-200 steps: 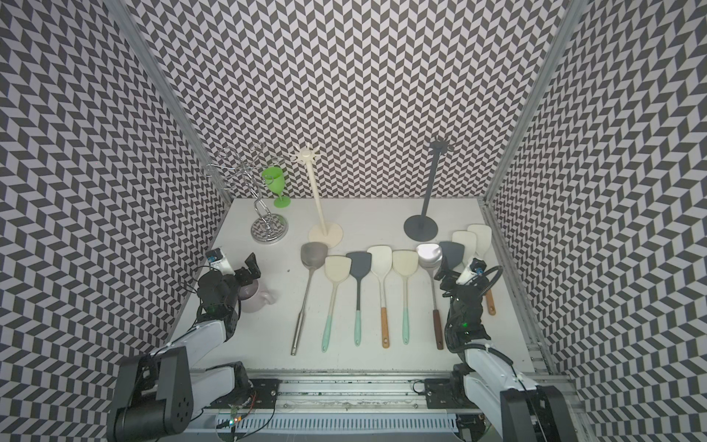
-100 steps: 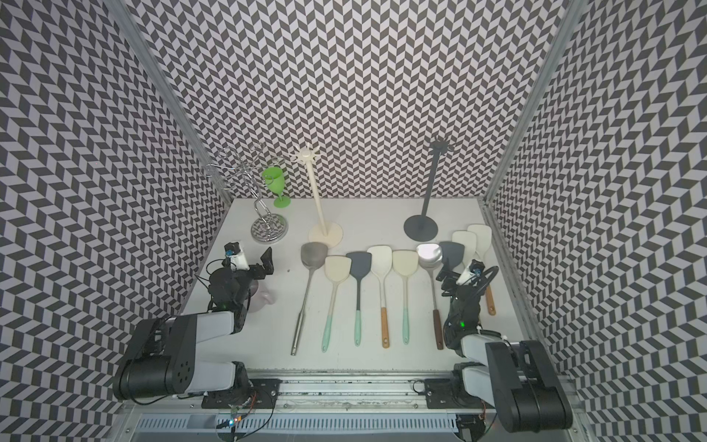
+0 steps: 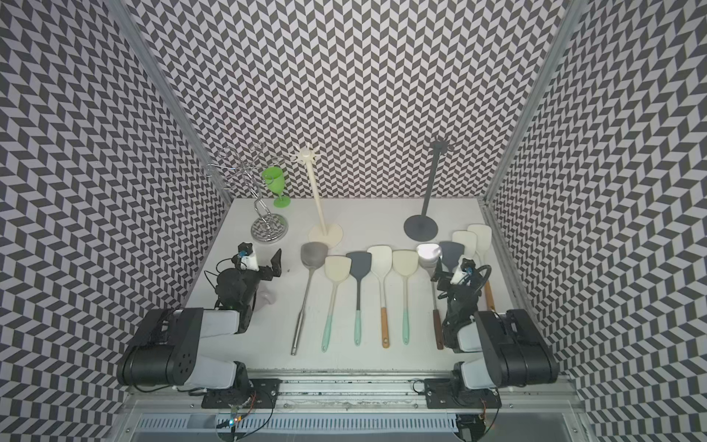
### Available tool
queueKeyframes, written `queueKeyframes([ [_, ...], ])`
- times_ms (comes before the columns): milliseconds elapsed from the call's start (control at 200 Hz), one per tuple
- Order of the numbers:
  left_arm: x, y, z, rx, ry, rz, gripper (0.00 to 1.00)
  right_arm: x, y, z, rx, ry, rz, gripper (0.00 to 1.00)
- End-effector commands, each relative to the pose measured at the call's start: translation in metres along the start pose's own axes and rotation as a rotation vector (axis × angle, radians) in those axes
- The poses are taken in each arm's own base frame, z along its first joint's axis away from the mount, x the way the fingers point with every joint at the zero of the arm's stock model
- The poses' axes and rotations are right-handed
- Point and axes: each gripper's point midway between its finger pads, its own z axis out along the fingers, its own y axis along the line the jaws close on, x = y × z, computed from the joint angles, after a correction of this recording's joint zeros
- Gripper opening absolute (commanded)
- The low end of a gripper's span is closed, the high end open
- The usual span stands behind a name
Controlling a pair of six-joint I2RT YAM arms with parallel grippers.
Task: Take the spatula off the kitchen utensil rack
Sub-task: Reset both arms
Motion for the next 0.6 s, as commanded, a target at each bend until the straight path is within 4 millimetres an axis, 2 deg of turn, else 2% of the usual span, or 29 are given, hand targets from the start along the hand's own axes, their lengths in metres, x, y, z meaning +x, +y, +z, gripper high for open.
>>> queueKeyframes([
  [0, -0.002, 0.015, -0.007, -0.042, -0.069, -0.037, 1.00, -0.025, 0.000, -0.002, -0.007, -0.119, 0.019, 1.00],
  [40, -0.002, 0.014, -0.012, -0.030, -0.077, -0.040, 1.00, -0.026, 0.002, -0.001, -0.017, -0.127, 0.014, 1.00],
  [100, 0.000, 0.014, -0.006, -0.026, -0.054, -0.040, 1.00, -0.027, 0.004, 0.002, -0.023, -0.141, 0.011, 1.00],
  [175, 0.002, 0.014, -0.002, -0.040, -0.037, -0.033, 1.00, -0.021, 0.009, 0.016, -0.035, -0.087, -0.005, 1.00],
  [260, 0.002, 0.013, -0.002, -0.040, -0.038, -0.032, 1.00, -0.006, 0.026, 0.031, -0.116, 0.005, -0.057, 1.00],
  [270, 0.002, 0.014, -0.002, -0.041, -0.039, -0.032, 1.00, -0.013, 0.031, 0.037, -0.129, -0.008, -0.059, 1.00],
  [300, 0.002, 0.013, -0.002, -0.040, -0.039, -0.031, 1.00, -0.010, 0.036, 0.043, -0.151, 0.013, -0.074, 1.00],
  [591, 0.002, 0.012, -0.002, -0.048, -0.037, -0.026, 1.00, -0.014, 0.037, 0.037, -0.165, -0.026, -0.077, 1.00],
])
